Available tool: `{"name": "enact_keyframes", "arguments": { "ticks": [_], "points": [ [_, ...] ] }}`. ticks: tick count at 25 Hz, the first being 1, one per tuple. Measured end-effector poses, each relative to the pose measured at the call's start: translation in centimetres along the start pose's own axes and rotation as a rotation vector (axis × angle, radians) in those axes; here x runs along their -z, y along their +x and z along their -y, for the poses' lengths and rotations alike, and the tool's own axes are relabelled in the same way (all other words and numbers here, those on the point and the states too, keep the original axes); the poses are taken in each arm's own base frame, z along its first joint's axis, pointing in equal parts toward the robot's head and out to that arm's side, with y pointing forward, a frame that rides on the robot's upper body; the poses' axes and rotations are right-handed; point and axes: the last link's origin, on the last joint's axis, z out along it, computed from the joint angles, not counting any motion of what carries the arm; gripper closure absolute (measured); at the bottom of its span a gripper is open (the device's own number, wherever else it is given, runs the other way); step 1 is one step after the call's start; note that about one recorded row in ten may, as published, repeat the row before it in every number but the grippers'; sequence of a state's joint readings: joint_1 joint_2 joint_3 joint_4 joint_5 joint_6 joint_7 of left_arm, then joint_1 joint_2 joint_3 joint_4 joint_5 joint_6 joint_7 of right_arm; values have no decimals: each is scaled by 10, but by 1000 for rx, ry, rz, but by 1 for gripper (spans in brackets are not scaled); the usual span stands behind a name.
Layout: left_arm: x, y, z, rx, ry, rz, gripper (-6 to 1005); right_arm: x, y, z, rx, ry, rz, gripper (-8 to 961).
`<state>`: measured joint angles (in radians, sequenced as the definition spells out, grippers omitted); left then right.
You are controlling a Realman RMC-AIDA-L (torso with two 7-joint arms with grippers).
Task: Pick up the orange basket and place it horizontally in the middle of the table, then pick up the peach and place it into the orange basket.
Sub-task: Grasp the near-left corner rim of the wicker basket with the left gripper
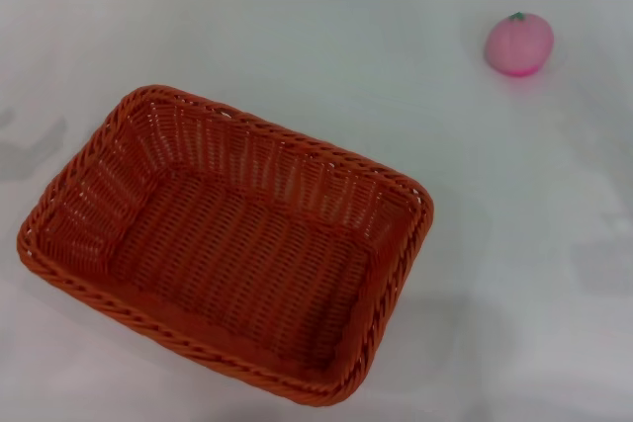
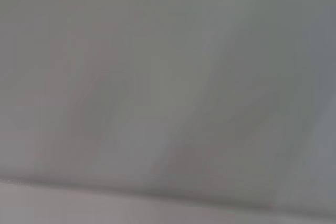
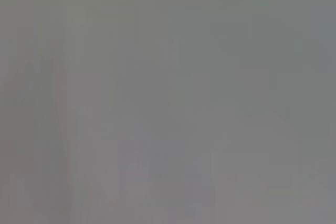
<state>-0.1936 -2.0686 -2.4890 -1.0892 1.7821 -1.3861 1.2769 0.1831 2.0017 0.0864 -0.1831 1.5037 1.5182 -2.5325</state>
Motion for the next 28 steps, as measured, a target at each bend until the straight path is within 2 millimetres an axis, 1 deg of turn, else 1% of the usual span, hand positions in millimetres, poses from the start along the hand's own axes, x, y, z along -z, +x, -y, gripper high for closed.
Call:
{"name": "enact_keyframes", "arguments": {
  "ticks": [3,6,8,10,12,19,24,28],
  "points": [
    [-2,15,-5,11,5,133,182,0,0,0,2,2,2,185],
    [-8,30,-9,31,-34,258,182,-1,-1,0,11,1,4,185],
    [-16,37,-13,34,-55,360,182,-1,-1,0,13,1,4,185],
    [-21,40,-16,30,-60,447,182,-2,-1,0,17,0,6,185],
    [-27,41,-19,19,-61,511,182,-3,-1,-1,18,-2,8,185],
    [-50,41,-25,-22,-56,643,183,-4,0,-3,16,-4,10,185],
    [-66,36,-38,-71,-89,692,182,-5,0,-3,13,-5,10,185],
    [-79,27,-45,-77,-108,734,182,-6,0,-4,12,-8,12,184]
  ]
}}
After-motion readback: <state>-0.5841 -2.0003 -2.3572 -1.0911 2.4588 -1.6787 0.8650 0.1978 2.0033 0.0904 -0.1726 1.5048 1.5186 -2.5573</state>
